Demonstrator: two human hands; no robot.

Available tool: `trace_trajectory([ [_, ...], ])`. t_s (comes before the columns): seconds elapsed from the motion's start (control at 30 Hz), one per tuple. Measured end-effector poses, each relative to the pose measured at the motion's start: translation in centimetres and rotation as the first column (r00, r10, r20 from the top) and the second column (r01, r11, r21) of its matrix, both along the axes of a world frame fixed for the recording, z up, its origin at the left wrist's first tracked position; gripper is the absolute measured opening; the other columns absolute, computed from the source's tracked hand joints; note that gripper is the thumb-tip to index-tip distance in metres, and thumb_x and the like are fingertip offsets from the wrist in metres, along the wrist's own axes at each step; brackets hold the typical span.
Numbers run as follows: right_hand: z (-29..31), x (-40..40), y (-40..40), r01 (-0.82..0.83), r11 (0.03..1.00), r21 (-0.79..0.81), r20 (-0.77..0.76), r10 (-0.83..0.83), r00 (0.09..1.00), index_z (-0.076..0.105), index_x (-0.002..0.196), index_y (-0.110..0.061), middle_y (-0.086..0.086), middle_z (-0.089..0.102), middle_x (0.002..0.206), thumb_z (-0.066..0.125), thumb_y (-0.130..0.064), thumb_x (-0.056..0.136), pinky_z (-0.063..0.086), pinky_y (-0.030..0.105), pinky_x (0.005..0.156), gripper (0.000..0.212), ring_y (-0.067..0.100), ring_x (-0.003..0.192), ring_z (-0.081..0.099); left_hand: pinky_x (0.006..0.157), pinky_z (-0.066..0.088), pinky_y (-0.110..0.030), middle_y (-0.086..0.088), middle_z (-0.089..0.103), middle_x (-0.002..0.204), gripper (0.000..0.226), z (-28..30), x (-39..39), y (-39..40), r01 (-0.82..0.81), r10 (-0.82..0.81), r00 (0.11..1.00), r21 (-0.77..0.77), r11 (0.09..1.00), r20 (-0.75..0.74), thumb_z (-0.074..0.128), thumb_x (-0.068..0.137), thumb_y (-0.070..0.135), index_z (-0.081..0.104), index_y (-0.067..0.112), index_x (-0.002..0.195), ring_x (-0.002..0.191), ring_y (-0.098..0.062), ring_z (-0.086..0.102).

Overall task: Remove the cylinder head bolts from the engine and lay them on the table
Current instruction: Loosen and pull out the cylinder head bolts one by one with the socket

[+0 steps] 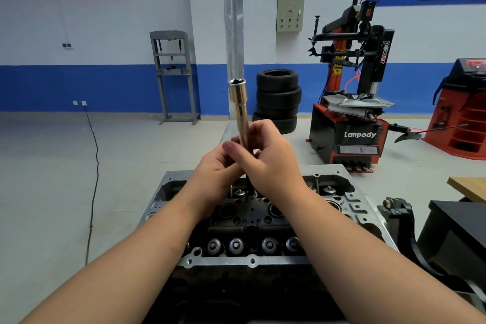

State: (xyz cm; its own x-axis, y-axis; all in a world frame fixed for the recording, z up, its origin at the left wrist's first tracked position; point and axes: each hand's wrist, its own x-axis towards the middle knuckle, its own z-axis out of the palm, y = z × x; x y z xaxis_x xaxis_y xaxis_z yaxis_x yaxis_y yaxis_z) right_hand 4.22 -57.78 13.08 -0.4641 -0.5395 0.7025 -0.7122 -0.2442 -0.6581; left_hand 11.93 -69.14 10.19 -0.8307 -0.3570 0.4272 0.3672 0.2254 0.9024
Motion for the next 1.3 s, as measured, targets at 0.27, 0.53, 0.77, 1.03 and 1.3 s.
trace_trajectory([
  [0.27,0.05,-0.05,0.12,-0.011,0.999,0.040,-0.025,0.012,1.000,0.069,0.103,-0.013,-0.003,0.071,0.086,0.054,-0.031,0.102,0.054,0.023,0.070,0.024,0.010,0.082,0.066,0.109,0.047,-0.056,-0.004,0.073,0.127,0.039,-0.26,0.33,-0.44,0.027,-0.029,0.999,0.052,0.998,0.039,0.061,0.093,0.057,0.072,0.038,0.125,0.126,-0.034,0.063],
  [0.53,0.16,0.07,0.09,0.039,0.999,-0.017,0.009,-0.039,0.999,0.060,0.090,-0.028,-0.010,0.069,0.086,0.070,-0.030,0.092,0.058,0.040,0.076,0.011,0.007,0.087,0.067,0.086,0.058,-0.024,-0.003,0.078,0.117,0.021,0.02,0.04,0.12,-0.013,0.013,1.000,0.027,1.000,-0.027,0.071,0.096,0.030,0.076,0.035,0.116,0.110,-0.018,0.073],
  [0.77,0.14,-0.01,0.17,-0.025,1.000,0.002,0.032,0.025,0.999,0.068,0.107,-0.017,-0.009,0.070,0.087,0.058,-0.032,0.100,0.054,0.020,0.069,0.019,0.005,0.083,0.067,0.104,0.053,-0.048,-0.001,0.075,0.123,0.036,-0.13,0.32,-0.10,0.011,-0.012,0.999,0.003,1.000,0.053,0.061,0.096,0.054,0.072,0.035,0.125,0.120,-0.026,0.067],
  [1.03,0.10,0.02,0.09,0.018,1.000,-0.012,-0.034,-0.018,0.999,0.065,0.099,-0.021,-0.010,0.069,0.087,0.062,-0.027,0.099,0.056,0.029,0.074,0.008,0.006,0.084,0.067,0.094,0.058,-0.035,0.000,0.075,0.124,0.030,0.11,0.35,0.32,-0.009,0.008,1.000,0.022,1.000,0.014,0.067,0.094,0.047,0.072,0.040,0.123,0.118,-0.023,0.069],
  [1.3,0.15,0.15,0.14,-0.026,0.999,-0.027,0.002,0.026,1.000,0.056,0.100,-0.036,-0.012,0.067,0.088,0.066,-0.042,0.091,0.055,0.025,0.073,0.015,0.006,0.088,0.065,0.090,0.057,-0.031,0.001,0.076,0.119,0.031,0.17,0.25,0.32,-0.021,0.022,0.999,-0.040,0.999,0.032,0.062,0.100,0.048,0.070,0.035,0.126,0.114,-0.016,0.071],
])
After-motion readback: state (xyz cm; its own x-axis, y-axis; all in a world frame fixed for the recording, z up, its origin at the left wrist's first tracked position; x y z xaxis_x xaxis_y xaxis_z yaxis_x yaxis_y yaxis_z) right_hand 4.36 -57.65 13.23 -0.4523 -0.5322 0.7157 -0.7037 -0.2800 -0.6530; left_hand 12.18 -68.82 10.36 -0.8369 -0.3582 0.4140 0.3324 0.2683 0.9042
